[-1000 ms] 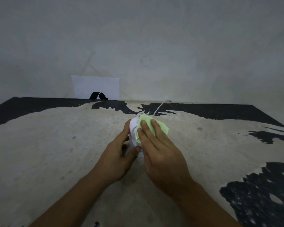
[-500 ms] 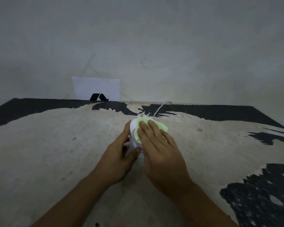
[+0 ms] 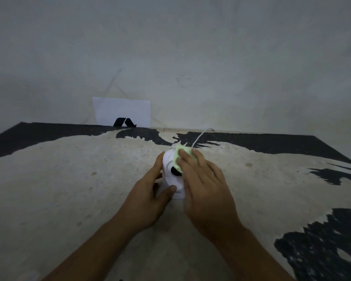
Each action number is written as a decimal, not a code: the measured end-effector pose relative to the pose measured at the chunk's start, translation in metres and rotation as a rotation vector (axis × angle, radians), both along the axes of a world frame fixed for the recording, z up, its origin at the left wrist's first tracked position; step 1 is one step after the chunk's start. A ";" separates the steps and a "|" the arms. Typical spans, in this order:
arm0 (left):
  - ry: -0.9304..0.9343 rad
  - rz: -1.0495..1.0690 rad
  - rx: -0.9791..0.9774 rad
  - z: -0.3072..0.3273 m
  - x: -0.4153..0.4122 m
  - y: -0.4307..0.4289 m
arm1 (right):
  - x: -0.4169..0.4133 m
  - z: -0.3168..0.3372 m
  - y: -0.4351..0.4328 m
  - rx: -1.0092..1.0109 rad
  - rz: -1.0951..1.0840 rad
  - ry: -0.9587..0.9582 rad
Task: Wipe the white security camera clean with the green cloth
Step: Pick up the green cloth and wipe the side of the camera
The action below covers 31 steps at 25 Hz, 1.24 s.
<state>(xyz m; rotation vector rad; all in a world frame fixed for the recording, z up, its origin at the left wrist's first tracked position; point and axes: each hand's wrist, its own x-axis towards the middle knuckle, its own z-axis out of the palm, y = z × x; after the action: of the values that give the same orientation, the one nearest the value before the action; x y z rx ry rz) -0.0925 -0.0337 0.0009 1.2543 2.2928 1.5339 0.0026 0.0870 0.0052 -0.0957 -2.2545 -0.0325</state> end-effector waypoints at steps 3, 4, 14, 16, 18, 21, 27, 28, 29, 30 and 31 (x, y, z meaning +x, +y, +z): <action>0.015 -0.019 -0.004 0.000 -0.001 0.001 | -0.003 -0.013 0.012 -0.144 -0.061 0.099; 0.016 -0.019 0.001 0.000 -0.001 0.001 | -0.003 -0.016 0.010 -0.141 -0.048 0.096; 0.026 -0.031 0.016 -0.002 -0.002 -0.001 | -0.006 -0.007 0.012 -0.622 0.252 0.108; 0.030 -0.037 0.016 -0.002 -0.002 -0.001 | -0.006 -0.007 0.013 -0.718 0.201 0.147; 0.030 -0.043 0.014 -0.002 -0.003 -0.001 | -0.003 -0.003 0.009 -0.698 0.215 0.157; 0.042 -0.041 0.005 -0.002 -0.003 -0.001 | -0.002 0.000 0.007 -0.683 0.271 0.135; 0.039 -0.037 -0.012 -0.003 -0.005 -0.001 | 0.003 0.017 0.015 -0.638 0.296 0.060; 0.034 -0.035 -0.010 -0.003 -0.005 0.000 | 0.003 0.021 0.018 -0.596 0.323 0.031; 0.030 -0.036 -0.005 -0.003 -0.006 0.000 | 0.000 0.023 0.022 -0.579 0.339 0.001; 0.028 -0.036 -0.001 -0.003 -0.006 0.000 | -0.003 0.023 0.025 -0.595 0.338 -0.017; 0.024 -0.034 0.005 -0.002 -0.005 0.000 | -0.007 0.020 0.028 -0.635 0.319 -0.015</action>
<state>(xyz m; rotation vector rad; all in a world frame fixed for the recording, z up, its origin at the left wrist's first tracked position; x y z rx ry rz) -0.0980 -0.0339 -0.0016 1.3130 2.2710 1.5230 -0.0048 0.1146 0.0248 -0.0716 -2.1902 0.8535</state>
